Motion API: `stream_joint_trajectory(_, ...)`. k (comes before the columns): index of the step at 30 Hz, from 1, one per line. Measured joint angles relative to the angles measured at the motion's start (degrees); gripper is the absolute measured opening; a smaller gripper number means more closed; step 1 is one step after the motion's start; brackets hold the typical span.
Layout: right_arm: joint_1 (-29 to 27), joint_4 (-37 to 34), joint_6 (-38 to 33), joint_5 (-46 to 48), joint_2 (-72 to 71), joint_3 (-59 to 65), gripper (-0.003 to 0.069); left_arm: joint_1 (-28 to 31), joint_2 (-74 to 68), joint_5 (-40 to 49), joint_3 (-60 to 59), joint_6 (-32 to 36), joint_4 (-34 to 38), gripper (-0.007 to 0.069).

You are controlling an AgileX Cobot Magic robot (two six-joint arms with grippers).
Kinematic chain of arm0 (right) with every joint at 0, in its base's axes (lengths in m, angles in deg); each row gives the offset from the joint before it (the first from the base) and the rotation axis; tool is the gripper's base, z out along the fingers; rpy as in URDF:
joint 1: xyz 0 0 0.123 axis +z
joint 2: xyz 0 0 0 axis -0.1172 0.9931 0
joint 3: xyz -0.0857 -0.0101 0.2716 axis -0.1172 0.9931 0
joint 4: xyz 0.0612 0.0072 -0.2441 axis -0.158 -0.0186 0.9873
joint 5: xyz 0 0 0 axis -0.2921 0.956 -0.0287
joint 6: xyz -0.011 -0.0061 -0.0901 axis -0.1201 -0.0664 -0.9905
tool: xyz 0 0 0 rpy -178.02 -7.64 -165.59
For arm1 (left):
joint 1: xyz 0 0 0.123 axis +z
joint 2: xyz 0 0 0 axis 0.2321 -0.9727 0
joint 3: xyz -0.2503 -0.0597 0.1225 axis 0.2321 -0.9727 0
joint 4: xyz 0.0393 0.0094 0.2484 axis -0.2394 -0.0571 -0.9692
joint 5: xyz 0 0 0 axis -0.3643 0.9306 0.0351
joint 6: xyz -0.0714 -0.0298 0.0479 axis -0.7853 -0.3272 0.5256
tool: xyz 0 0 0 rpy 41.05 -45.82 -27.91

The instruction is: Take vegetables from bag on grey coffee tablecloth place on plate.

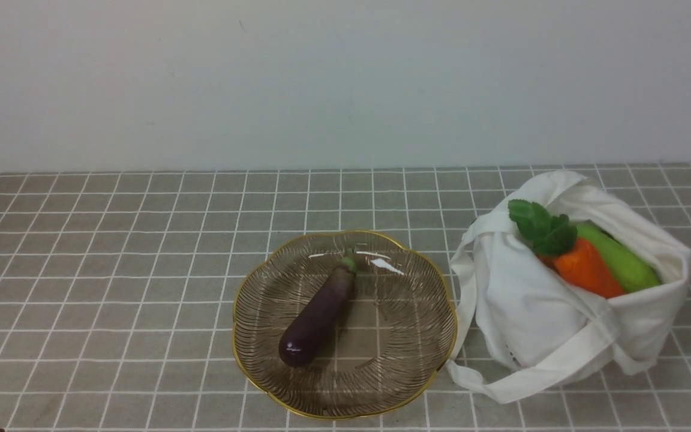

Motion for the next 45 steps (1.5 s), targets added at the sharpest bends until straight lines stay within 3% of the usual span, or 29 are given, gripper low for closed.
stream_joint_trajectory(6, -1.62, -1.39, -2.55, 2.78, 0.00, 0.00, -0.0015, 0.00, 0.00, 0.00, 0.00, 0.00, 0.00, -0.0005)
stream_joint_trajectory(9, -10.49, -0.96, -2.88, 7.39, 0.00, 0.80, -0.0015, 0.00, 0.00, 0.00, 0.00, 0.00, 0.00, -0.0005)
stream_joint_trajectory(10, -11.16, -0.96, -2.88, 7.69, 0.00, 0.93, -0.0015, 0.00, 0.00, 0.00, 0.00, 0.00, 0.00, -0.0005)
stream_joint_trajectory(11, -17.21, -0.19, -2.93, 10.14, 0.00, 2.59, -0.0015, 0.00, 0.00, 0.00, 0.00, 0.00, 0.00, -0.0005)
stream_joint_trajectory(15, -29.57, 2.69, -2.93, 13.03, 0.00, 9.66, -0.0015, 0.00, 0.00, 0.00, 0.00, 0.00, 0.00, -0.0005)
stream_joint_trajectory(21, -40.19, 2.82, -2.81, 13.05, 0.00, 21.96, -0.0015, 0.00, 0.00, -0.05, 0.00, 0.00, 0.00, -0.0005)
stream_joint_trajectory(24, -41.06, 2.20, -2.89, 9.15, 0.06, 22.65, -0.0015, 0.00, 0.00, -0.05, 0.00, 0.00, 0.00, -0.0005)
stream_joint_trajectory(45, -40.84, 2.20, -2.89, 8.49, 0.06, 22.76, -0.0015, 0.00, 0.00, 0.00, 0.00, 0.00, 0.00, -0.0005)
